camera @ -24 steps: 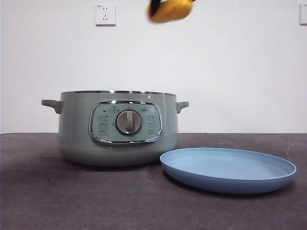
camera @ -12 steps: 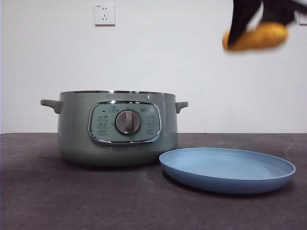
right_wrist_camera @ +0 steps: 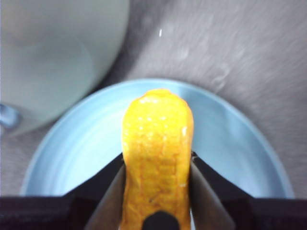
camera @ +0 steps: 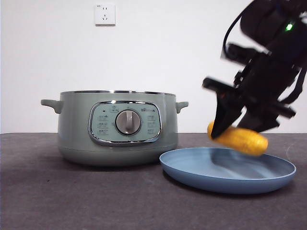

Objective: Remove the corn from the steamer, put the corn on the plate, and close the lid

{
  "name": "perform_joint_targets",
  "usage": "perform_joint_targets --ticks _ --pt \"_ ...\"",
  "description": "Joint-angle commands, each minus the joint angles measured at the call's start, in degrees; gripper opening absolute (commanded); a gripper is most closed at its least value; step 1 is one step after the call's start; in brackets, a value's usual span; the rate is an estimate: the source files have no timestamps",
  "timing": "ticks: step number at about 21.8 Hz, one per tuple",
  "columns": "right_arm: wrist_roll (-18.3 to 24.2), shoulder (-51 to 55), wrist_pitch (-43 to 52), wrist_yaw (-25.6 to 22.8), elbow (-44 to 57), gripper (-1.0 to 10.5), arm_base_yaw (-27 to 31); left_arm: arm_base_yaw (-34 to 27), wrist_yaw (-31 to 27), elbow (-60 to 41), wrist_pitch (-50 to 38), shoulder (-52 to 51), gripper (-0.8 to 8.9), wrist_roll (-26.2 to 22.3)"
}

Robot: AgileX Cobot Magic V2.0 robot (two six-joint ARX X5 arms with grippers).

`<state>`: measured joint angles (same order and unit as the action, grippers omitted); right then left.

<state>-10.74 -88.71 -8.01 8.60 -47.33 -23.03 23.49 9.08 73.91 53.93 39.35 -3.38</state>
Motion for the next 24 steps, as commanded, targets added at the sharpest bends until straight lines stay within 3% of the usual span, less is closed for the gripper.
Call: perform_joint_targets --ticks 1,10,12,14,15,19,24 --pt "-0.4 -3.4 1.7 0.1 0.8 -0.1 -0.9 0.2 0.1 0.4 -2.8 -0.7 -0.09 0.4" --pt "-1.5 -6.9 2.0 -1.4 0.8 0.1 -1.5 0.2 0.2 0.4 -3.5 1.6 -0.09 0.6" --pt "-1.5 -6.9 1.5 -1.4 0.8 2.2 -1.5 0.2 0.3 0.4 -4.4 3.1 -0.09 0.6" --pt "-1.5 -6.8 1.6 -1.0 0.8 5.5 -1.5 0.2 0.4 0.4 -6.2 4.7 -0.09 0.6" --pt "-1.5 -6.7 1.5 -1.0 0.8 6.0 -1.5 0.2 0.4 0.4 -7.2 5.6 -0.09 0.6" --pt "-1.5 -2.3 0.4 -1.1 0.8 6.0 -1.5 0.2 0.4 0.4 -11.2 10.5 -0.09 0.5" --pt "-1.4 13.2 -6.3 -1.3 0.8 6.0 -1.5 0.2 0.4 0.4 -17.9 19.6 -0.09 -1.9"
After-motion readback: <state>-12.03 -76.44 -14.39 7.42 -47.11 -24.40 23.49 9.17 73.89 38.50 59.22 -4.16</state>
